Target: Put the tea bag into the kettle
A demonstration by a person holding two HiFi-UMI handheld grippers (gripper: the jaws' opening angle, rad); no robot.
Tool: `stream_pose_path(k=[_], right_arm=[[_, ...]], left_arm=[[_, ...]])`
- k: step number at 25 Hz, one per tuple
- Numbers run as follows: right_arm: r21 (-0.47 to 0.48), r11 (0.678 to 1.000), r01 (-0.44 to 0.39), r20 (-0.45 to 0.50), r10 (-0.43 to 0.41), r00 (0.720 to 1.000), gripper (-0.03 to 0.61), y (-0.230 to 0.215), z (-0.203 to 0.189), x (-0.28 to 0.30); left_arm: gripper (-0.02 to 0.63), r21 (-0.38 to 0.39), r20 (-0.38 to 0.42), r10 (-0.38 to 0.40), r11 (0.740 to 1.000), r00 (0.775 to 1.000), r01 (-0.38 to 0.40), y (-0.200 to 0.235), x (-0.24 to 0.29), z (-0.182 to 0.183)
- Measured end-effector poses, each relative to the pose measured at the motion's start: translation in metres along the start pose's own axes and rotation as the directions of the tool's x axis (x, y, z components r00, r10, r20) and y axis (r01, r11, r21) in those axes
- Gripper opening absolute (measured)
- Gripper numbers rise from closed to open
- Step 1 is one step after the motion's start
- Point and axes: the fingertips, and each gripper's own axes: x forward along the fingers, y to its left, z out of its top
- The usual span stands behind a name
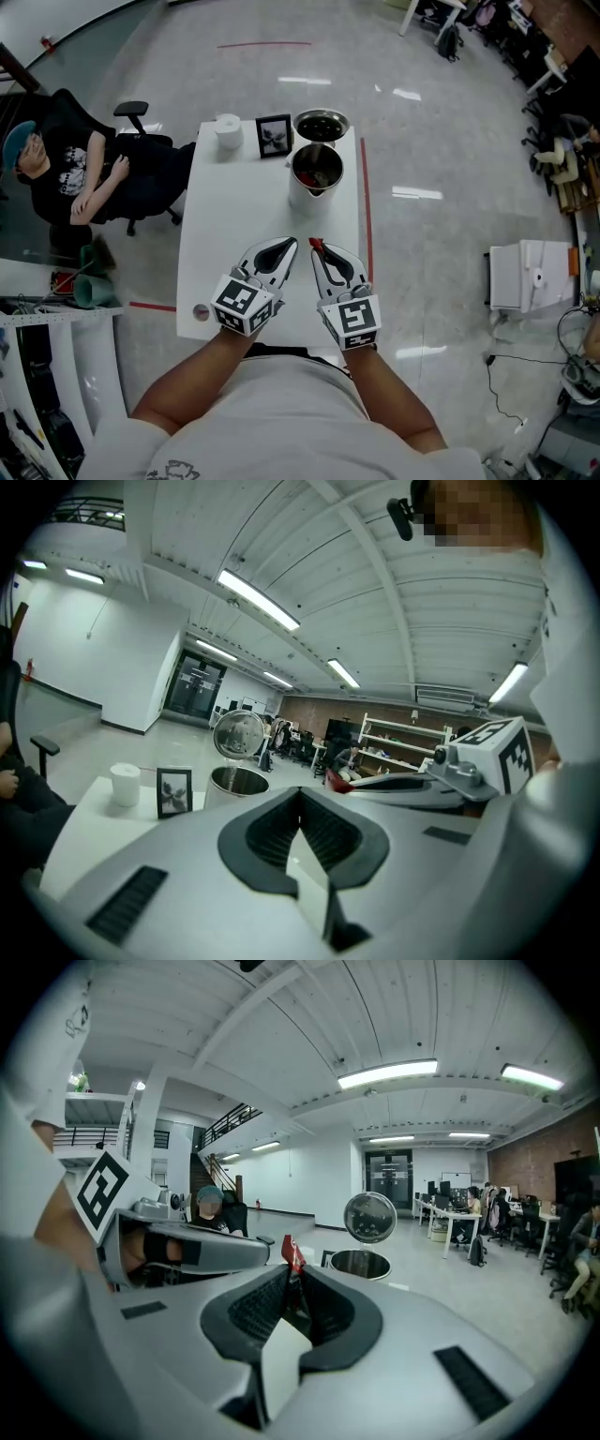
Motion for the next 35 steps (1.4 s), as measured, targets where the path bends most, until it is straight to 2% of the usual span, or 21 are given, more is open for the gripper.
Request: stream_pose_path(k=[3, 13, 18, 28, 35], right_arm=[[-0.019, 1.0, 0.014, 0.006, -0.014, 1.0, 0.048, -0.011, 0.008, 0.013], [0.01, 0.999, 0.037, 0.003, -0.037, 0.999, 0.048, -0.055, 0.025, 0.062], [-0.017, 0.999, 0.051, -0.004, -0.051, 0.999, 0.048, -0.081, 0.033, 0.098], [-0.077, 0.995, 0.059, -0.09, -0.066, 0.994, 0.049, -0.12, 0.016, 0.163], [-0.055, 0.997, 0.054, -0.108, -0.059, 0.992, 0.051, -0.124, 0.007, 0.175]], left_arm=[[0.011, -0.02, -0.003, -0.007, 1.0, 1.0, 0.007, 0.008, 0.009, 0.005], [0.011, 0.025, 0.011, -0.011, 1.0, 1.0, 0.011, 0.052, 0.05, 0.028], [0.011, 0.029, 0.016, -0.025, 0.999, 1.0, 0.024, 0.073, 0.083, 0.037], [0.011, 0.011, -0.034, -0.01, 1.0, 0.999, 0.01, 0.118, 0.116, 0.016], [0.011, -0.008, -0.043, -0.016, 1.0, 0.999, 0.015, 0.126, 0.124, 0.011]])
